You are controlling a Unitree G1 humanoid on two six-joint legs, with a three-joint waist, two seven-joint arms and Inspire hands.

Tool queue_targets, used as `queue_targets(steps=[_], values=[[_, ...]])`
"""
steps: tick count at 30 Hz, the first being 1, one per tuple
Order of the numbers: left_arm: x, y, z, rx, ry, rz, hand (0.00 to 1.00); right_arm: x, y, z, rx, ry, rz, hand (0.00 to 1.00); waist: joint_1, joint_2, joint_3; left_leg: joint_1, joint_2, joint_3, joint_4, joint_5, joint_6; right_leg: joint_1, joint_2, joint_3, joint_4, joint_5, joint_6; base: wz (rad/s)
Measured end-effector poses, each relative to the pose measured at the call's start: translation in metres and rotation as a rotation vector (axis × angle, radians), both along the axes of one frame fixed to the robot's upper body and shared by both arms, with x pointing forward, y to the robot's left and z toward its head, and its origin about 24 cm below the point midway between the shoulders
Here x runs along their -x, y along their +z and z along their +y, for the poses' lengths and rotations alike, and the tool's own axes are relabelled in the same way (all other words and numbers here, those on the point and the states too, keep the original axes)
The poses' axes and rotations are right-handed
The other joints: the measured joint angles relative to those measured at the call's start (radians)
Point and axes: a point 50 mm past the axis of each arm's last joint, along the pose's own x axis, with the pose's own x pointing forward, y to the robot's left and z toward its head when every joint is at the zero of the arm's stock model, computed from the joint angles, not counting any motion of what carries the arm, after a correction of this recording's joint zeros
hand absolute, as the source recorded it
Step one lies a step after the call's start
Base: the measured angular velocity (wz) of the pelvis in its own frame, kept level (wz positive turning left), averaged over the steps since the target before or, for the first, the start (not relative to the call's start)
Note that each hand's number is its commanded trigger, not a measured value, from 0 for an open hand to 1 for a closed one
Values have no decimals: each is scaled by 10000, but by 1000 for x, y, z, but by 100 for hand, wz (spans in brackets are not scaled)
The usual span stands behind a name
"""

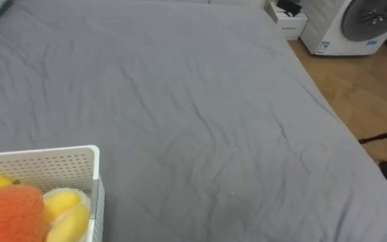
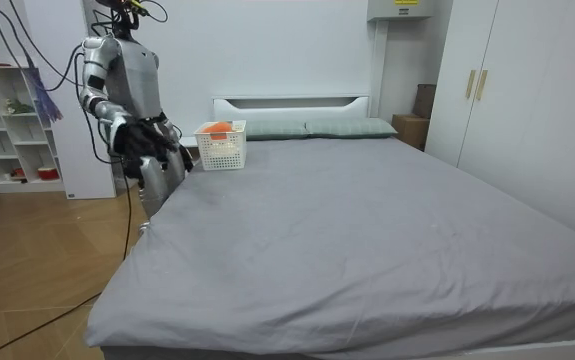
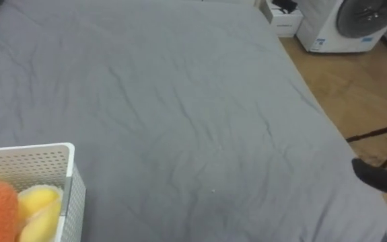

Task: Collect toys from the bed

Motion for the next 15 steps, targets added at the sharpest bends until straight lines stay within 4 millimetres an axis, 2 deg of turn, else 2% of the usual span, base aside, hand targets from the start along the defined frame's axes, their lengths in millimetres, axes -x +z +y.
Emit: queue_targets(steps=[2, 3, 4, 5, 8, 9, 11, 14, 15], values=[[2, 1, 3, -140, 48, 189, 0, 34, -34, 0, -780, -732, 1610, 0, 12, -86, -46, 43, 57, 75, -10, -47, -53, 14, -4, 45, 7, 1, -35, -9], [4, 1, 4, -152, 82, 247, 0, 43, -42, 1, -1038, -915, 2013, 0, 15, -98, -50, 62, 73, 89, -5, -57, -66, 26, 9, 62, 3, 6, -48, -11], [6, 1, 4, -167, 86, 356, 0, 61, -58, 5, -1517, -1173, 2831, 0, 7, -114, -62, 106, 92, 90, 3, -67, -84, 56, 29, 67, -3, 10, -76, -7], [6, 1, 5, -174, 91, 381, 0, 72, -64, 7, -1729, -1293, 3265, 0, 7, -95, -65, 127, 96, 90, 3, -69, -88, 66, 33, 57, 0, 3, -90, -4], [8, 1, 4, -134, 148, 535, 0, 138, -98, 27, -3216, -1892, 6001, 0, 128, -80, -71, 198, 95, 115, 3, -72, -105, 61, 43, 163, 160, -83, -182, -3], [8, 1, 4, -121, 164, 566, 0, 147, -102, 32, -3456, -1871, 6446, 0, 148, -83, -79, 218, 94, 123, 8, -73, -113, 75, 45, 173, 163, -90, -191, -8], [7, 0, 3, -50, 228, 707, 0, 179, -116, 55, -4449, -1424, 8171, 0, 229, 5, -54, 334, 85, 122, 7, -95, -139, 141, 50, 186, 178, -168, -249, -7], [9, -2, -1, 48, 289, 820, 0, 206, -125, 81, -5742, -1085, 9576, 0, 325, 105, -106, 482, 88, 118, 2, -136, -197, 277, 51, 176, 165, -214, -275, -2], [9, -2, -2, 70, 304, 827, 0, 208, -126, 86, -5914, -904, 9851, 0, 334, 130, -104, 508, 88, 115, 2, -131, -192, 304, 51, 162, 162, -213, -276, 0]])
